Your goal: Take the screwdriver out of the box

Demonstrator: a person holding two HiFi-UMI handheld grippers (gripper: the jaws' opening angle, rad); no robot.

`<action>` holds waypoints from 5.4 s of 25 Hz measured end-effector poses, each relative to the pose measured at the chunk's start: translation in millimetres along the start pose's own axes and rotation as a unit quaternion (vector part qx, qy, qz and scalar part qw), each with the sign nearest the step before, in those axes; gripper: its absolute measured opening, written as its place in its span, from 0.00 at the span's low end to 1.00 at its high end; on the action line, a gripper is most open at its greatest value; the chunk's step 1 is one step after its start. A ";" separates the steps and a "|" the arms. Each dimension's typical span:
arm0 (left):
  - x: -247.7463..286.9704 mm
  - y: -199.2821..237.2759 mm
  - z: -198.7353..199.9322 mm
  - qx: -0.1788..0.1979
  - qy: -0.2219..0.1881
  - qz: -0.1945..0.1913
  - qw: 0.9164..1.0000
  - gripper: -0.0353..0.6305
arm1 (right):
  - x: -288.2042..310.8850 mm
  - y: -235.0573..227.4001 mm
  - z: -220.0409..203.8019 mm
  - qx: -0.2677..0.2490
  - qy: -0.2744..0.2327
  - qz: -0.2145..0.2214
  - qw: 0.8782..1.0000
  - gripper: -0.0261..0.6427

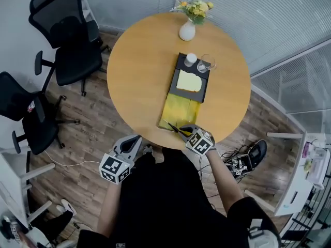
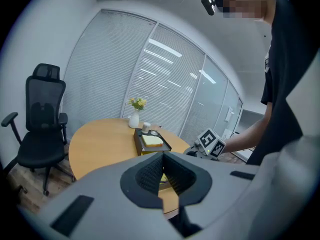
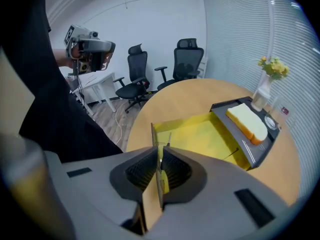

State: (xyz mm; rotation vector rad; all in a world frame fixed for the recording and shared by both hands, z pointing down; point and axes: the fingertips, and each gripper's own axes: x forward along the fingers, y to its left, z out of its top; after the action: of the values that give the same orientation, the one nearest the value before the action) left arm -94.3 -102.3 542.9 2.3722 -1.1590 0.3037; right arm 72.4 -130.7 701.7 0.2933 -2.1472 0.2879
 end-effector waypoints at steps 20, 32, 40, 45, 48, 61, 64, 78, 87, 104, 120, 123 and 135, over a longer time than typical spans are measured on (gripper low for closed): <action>17.0 -22.9 -16.5 -0.060 0.009 0.115 0.991 0.06 | 72.6 -11.9 -15.9 -0.072 0.084 0.120 0.987 0.13; 11.4 -14.9 -17.0 -0.072 0.005 0.143 0.987 0.06 | 97.4 -12.7 -23.6 -0.107 0.129 0.111 0.980 0.14; 12.2 -10.6 -14.7 -0.068 0.003 0.133 0.989 0.06 | 100.3 -12.0 -25.2 -0.127 0.129 0.090 0.979 0.12; 13.2 -9.6 -10.1 -0.058 0.002 0.123 0.991 0.06 | 98.9 -15.2 -25.2 -0.113 0.128 0.080 0.982 0.12; 12.1 -7.3 -6.2 -0.052 -0.003 0.116 0.992 0.06 | 93.4 -16.3 -23.5 -0.102 0.123 0.070 0.985 0.12; 12.1 4.6 11.0 -0.026 -0.020 0.067 0.997 0.06 | 57.1 -18.7 -1.5 -0.015 0.067 0.043 0.997 0.12; 14.4 7.0 14.1 -0.019 -0.019 0.053 0.998 0.06 | 46.1 -21.7 6.2 -0.001 0.051 0.029 0.998 0.12; 28.8 11.6 24.3 0.009 -0.008 -0.010 1.000 0.06 | -7.1 -10.5 60.1 0.041 -0.087 -0.015 0.995 0.12; 37.5 6.1 27.7 0.016 -0.004 -0.031 0.999 0.06 | -41.8 -10.2 84.6 0.091 -0.189 0.004 0.978 0.12; 44.9 0.2 27.4 0.009 -0.007 -0.035 0.999 0.06 | -85.2 3.4 107.7 0.139 -0.304 0.094 0.938 0.12; 45.6 -5.1 28.4 0.010 -0.007 -0.038 0.999 0.06 | -100.4 8.1 121.4 0.127 -0.336 0.111 0.927 0.12; 45.3 -5.8 28.1 0.010 -0.006 -0.038 0.999 0.06 | -101.0 9.4 121.1 0.126 -0.336 0.113 0.926 0.12; 44.3 -8.2 25.7 0.010 -0.007 -0.036 0.999 0.06 | -102.1 11.3 118.2 0.121 -0.337 0.115 0.927 0.12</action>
State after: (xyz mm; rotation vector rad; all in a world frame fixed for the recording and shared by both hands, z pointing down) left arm -60.8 -141.2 535.7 2.4316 -1.0777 0.2774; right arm 33.4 -146.9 550.9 0.3099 -2.8393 0.6682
